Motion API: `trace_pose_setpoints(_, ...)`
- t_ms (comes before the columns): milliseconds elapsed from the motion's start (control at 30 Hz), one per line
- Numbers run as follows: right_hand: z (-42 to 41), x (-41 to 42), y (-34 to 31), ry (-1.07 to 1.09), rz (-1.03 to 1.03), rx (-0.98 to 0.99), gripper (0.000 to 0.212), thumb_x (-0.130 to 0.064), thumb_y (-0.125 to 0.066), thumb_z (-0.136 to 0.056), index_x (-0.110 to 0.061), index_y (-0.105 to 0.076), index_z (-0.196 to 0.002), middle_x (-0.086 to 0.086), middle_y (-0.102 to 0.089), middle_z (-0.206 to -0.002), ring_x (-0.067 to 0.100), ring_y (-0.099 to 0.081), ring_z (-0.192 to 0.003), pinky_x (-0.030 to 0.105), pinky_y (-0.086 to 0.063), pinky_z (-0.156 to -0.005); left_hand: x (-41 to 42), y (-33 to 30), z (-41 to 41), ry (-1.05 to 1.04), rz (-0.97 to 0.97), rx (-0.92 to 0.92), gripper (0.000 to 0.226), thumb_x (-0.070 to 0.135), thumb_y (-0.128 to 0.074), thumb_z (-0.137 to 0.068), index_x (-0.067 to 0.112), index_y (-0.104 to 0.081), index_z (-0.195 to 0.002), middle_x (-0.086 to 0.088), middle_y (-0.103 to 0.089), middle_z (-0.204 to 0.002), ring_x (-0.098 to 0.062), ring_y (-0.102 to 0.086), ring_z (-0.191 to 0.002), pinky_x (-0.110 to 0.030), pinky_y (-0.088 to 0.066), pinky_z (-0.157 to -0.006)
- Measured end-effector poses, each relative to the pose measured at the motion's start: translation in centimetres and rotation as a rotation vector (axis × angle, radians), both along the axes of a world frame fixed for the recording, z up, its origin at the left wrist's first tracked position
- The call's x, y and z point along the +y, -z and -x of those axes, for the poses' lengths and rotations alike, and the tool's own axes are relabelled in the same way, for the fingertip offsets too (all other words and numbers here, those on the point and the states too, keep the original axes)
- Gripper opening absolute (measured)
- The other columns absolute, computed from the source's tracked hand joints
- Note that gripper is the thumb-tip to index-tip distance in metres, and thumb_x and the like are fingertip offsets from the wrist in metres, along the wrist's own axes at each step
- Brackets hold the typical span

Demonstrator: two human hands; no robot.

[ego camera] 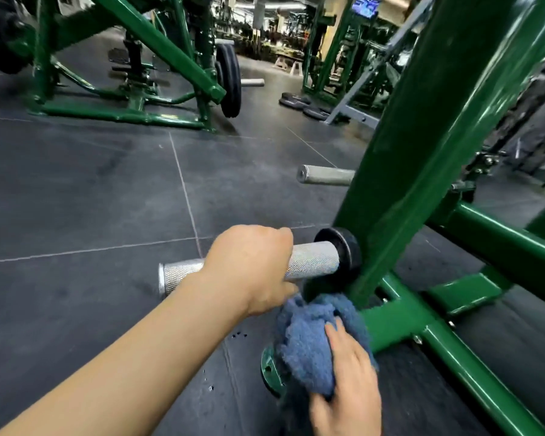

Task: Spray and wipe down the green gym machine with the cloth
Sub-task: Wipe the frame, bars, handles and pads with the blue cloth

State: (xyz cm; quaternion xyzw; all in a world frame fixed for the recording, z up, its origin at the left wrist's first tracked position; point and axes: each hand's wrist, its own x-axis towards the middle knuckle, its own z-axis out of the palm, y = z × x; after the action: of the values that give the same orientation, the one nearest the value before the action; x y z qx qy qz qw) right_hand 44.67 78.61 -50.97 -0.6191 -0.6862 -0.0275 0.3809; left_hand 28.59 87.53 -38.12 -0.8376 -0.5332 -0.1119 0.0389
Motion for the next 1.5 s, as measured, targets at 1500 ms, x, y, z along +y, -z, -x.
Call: trace_pose_setpoints(1500,4.7,3.4,-13.7,0.264,0.163,-0.203,0.038,-0.020,-0.060,-0.070,-0.014,-0.056,-0.107,0.005,-0.063,-0.105,0.031,-0.056,-0.101,0.038,-0.042,-0.075,-0.3,-0.4,0.3,0.037,0.137,-0.070,0.011,0.025,-0.055,-0.084,0.019,-0.059,-0.092,0.000,-0.066,-0.095,-0.026,-0.064,-0.090,-0.029,-0.039,-0.064)
